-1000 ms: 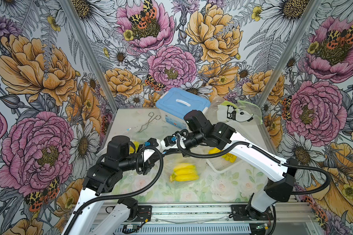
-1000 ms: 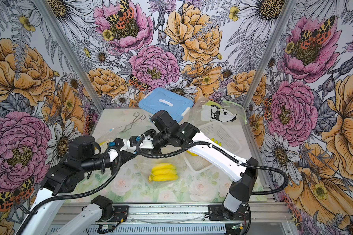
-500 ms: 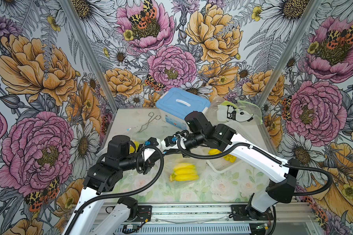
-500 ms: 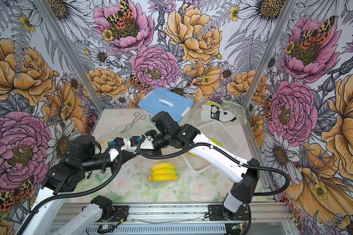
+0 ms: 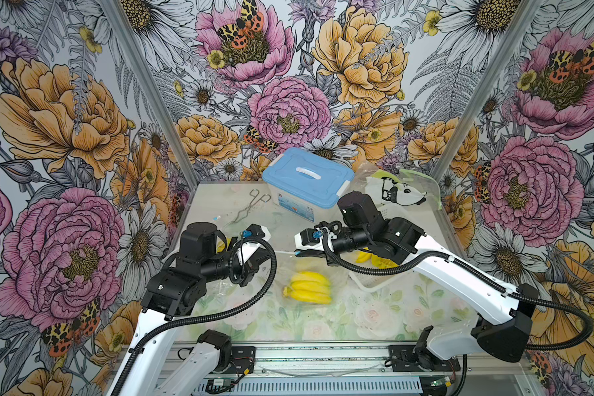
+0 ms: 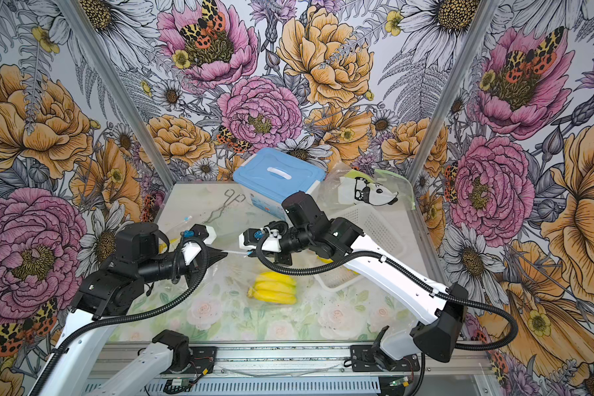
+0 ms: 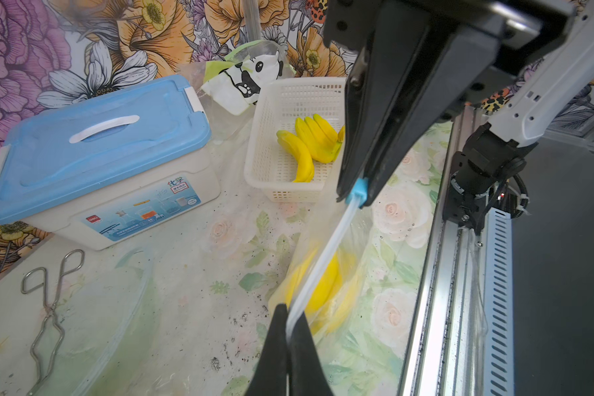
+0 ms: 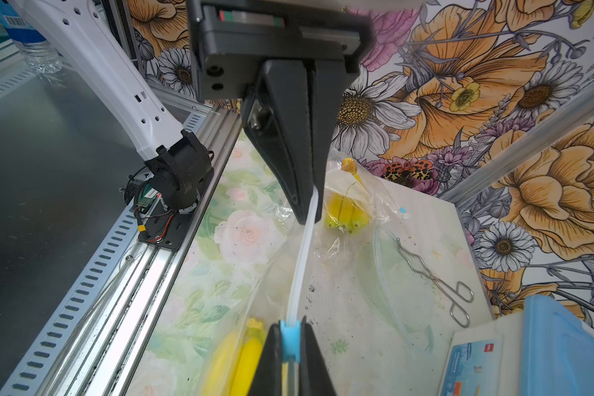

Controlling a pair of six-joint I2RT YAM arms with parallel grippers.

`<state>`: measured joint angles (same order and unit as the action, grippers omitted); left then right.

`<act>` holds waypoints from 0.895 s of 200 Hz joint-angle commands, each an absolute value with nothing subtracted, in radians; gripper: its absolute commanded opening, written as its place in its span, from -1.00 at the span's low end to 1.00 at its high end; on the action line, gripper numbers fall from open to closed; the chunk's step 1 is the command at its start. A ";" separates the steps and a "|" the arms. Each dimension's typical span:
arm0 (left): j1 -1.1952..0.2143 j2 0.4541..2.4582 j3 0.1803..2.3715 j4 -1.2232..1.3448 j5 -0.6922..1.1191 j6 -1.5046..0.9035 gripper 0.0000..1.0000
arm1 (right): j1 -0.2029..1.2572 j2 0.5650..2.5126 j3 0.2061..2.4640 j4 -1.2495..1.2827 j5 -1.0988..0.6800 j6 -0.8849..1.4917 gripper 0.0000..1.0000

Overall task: Open the zip-top bag and take out the banana
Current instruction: Unzip the zipper on the zipper food storage bag.

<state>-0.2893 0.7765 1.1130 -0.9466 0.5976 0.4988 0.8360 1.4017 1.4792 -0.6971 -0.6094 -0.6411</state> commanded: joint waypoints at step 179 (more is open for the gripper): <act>-0.176 0.764 1.124 -0.945 0.260 0.517 -1.00 | 0.600 1.034 1.200 -0.810 -0.479 -0.565 -1.00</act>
<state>-0.2180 0.7784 1.1149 -0.9463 0.4152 0.5087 0.6266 1.0763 1.2144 -0.7250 -0.5419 -0.5880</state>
